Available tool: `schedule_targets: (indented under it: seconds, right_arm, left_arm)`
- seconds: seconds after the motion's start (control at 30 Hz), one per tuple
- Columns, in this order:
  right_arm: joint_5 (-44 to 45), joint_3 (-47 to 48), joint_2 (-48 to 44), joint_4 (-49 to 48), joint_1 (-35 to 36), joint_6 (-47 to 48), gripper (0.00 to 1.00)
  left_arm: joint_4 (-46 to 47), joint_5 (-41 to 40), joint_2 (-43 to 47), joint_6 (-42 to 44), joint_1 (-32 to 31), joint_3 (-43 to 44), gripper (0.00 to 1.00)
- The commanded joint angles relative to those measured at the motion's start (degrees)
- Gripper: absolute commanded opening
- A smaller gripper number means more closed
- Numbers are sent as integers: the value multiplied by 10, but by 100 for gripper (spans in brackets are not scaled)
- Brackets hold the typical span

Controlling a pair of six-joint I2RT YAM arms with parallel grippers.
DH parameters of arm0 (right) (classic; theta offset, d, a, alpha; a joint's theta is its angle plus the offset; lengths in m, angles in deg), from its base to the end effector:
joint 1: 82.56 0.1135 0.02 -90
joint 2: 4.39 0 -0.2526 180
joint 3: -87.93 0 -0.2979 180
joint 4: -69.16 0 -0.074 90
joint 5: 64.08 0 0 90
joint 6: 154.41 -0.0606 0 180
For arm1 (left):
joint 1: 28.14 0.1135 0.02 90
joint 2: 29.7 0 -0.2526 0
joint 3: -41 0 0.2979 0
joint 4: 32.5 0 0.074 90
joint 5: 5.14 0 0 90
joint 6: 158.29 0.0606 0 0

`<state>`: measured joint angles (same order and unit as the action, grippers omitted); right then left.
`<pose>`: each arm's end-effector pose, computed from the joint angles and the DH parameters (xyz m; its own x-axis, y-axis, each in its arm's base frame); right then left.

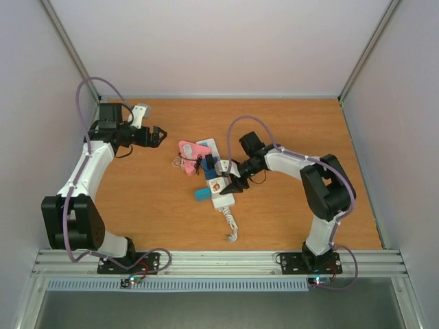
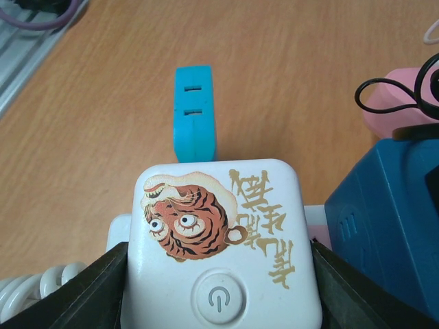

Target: Pull the plug off the socket

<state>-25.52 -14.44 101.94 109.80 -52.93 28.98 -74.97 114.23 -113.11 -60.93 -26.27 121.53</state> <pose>0.3171 0.2349 0.1083 0.5951 -0.3774 -0.7095 -0.7795 -0.4858 -0.3955 0.3784 -0.0174 0.2592 -0.6647 0.0900 -0.7417 0.4045 0.8780 -0.2560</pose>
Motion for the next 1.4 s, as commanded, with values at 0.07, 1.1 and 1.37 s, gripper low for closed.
schedule_targets:
  seconds: [0.07, 1.1, 1.37]
  right_arm:
    - [-10, -99, -69, 29, 7, -15, 47]
    - [-51, 10, -130, 54, -80, -149, 81]
    - [-58, 10, -92, 3, -69, -134, 79]
  left_arm:
    - [-32, 68, 20, 137, -16, -28, 100]
    - [-39, 159, 34, 322, -137, -57, 87]
    - [-9, 160, 22, 317, -185, -63, 77]
